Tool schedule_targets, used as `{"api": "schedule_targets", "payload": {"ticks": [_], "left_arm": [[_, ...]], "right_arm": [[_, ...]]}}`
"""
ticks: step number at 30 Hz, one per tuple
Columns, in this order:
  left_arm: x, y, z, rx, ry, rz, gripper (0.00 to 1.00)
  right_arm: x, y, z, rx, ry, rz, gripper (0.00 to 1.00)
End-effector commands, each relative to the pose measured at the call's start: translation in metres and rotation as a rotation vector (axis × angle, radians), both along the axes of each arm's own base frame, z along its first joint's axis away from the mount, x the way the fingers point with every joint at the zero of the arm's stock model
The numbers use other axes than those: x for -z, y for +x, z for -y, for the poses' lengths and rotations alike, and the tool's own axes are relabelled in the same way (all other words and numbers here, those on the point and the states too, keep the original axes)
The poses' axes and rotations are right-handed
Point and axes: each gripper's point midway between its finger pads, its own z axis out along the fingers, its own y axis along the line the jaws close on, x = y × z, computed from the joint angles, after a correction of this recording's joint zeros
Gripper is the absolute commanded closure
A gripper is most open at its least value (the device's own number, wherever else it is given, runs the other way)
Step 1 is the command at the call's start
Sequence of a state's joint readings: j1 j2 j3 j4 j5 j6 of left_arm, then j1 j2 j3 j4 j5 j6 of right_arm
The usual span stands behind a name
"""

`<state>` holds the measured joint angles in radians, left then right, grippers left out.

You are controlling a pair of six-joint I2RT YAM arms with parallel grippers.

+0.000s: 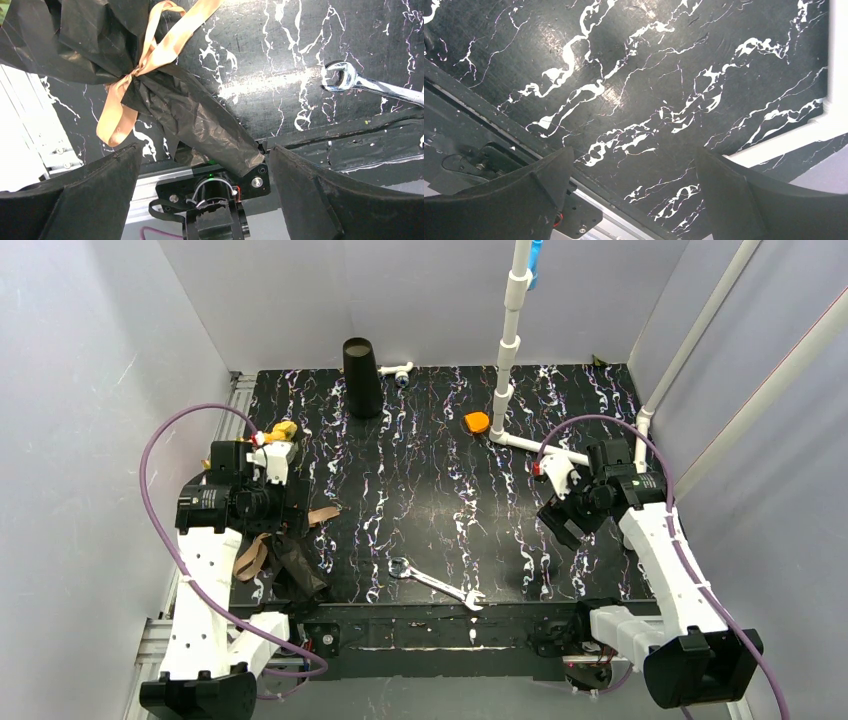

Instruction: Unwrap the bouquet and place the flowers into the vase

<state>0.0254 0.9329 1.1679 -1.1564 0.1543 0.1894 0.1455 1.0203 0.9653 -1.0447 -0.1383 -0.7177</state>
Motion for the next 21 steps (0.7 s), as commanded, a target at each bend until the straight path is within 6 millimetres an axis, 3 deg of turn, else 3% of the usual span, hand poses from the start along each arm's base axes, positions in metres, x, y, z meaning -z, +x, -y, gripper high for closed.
{"api": "schedule_targets", "payload": {"ticks": [1,9,17,21], "left_arm": [[-0.009,0.006,-0.006,-0.086,0.003,-0.023,0.00],[0.003,0.035,-0.018,-0.096,-0.018,-0.173,0.00],[0.048,0.058,-0.085,0.041,0.126,-0.290,0.00],[0.069,0.067,-0.098,0.104,0.172,-0.320,0.00]], "right_arm": [[-0.009,0.015,-0.009,-0.019,0.037,0.028,0.00],[-0.020,0.029,-0.017,-0.036,0.063,0.035,0.00],[-0.025,0.028,-0.031,-0.043,0.138,-0.016,0.00],[-0.026,0.025,-0.039,-0.039,0.183,-0.039,0.00]]}}
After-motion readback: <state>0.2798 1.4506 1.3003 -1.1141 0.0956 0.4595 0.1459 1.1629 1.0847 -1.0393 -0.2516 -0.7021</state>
